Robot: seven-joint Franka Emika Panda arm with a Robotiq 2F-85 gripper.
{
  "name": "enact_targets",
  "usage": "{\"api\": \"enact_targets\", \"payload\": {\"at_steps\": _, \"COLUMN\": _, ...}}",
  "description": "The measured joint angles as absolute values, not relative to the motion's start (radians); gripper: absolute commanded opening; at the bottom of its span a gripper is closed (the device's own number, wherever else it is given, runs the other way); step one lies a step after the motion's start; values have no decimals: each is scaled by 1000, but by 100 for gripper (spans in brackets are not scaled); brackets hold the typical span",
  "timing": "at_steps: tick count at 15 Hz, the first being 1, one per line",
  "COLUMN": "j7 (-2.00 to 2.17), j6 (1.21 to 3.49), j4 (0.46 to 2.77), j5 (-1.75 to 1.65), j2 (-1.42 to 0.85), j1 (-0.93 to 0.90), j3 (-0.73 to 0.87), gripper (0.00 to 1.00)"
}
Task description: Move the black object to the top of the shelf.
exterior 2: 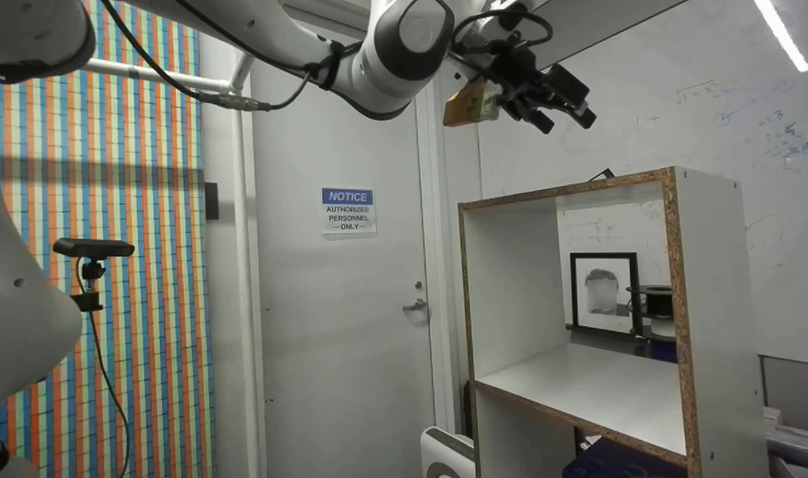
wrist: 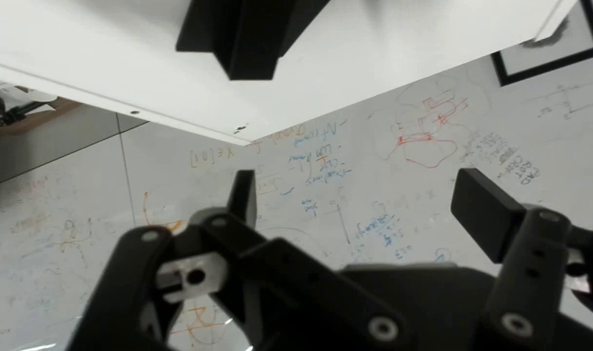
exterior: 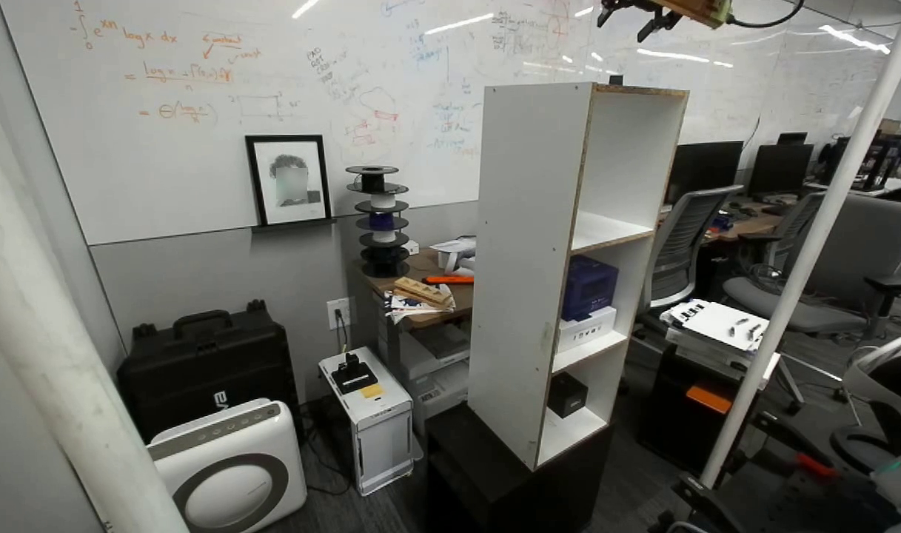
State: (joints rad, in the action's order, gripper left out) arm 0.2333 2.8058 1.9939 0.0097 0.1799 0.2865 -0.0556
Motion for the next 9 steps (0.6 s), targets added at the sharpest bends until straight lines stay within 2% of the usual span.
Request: {"api": "enact_targets", "payload": {"at_steps": 9, "j7": -73, "j6": 2510, "j4": 2238, "j5": 245, "j2": 343, "j1": -7, "j3": 63, "gripper": 100}}
